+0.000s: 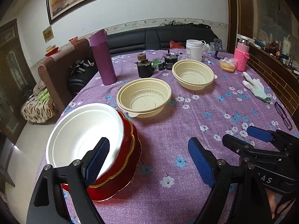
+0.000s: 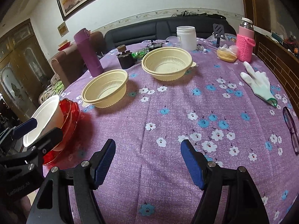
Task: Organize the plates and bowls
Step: 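Withdraw the right tool from the stack, then move the right tool toward the larger beige plastic bowl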
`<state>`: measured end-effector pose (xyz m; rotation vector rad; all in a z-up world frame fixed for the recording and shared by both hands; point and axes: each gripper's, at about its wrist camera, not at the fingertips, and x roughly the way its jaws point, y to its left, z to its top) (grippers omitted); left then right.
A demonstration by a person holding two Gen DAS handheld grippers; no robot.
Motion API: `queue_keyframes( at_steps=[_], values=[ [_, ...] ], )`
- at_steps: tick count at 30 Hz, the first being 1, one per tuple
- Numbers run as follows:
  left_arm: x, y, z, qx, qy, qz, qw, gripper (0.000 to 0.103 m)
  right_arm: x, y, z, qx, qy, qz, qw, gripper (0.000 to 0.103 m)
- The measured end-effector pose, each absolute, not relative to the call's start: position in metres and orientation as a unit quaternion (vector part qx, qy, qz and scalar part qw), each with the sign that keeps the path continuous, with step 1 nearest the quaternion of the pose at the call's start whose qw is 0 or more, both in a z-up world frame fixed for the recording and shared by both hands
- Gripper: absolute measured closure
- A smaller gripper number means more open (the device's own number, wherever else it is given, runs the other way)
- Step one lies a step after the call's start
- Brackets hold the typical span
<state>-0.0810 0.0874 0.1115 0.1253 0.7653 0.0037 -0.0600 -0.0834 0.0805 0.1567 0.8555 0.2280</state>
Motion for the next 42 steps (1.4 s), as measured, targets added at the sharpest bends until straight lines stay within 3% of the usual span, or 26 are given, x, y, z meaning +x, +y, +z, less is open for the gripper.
queue_keyframes(
  at_steps=[20, 28, 37, 42],
  values=[
    [-0.053, 0.109, 0.122, 0.029, 0.409, -0.034, 0.911, 0.018, -0.024, -0.065, 0.1, 0.069, 0.41, 0.126, 0.901, 0.026],
    [0.036, 0.172, 0.144, -0.065, 0.459, -0.05, 0.885, 0.018, 0.036, -0.067, 0.087, 0.147, 0.436, 0.138, 0.877, 0.026],
    [0.15, 0.202, 0.098, -0.138, 0.563, -0.041, 0.814, 0.018, 0.098, -0.037, 0.062, 0.182, 0.465, 0.15, 0.853, 0.026],
    [0.184, 0.2, 0.068, -0.135, 0.614, -0.032, 0.777, 0.028, 0.118, -0.018, 0.048, 0.172, 0.483, 0.158, 0.844, 0.031]
  ],
)
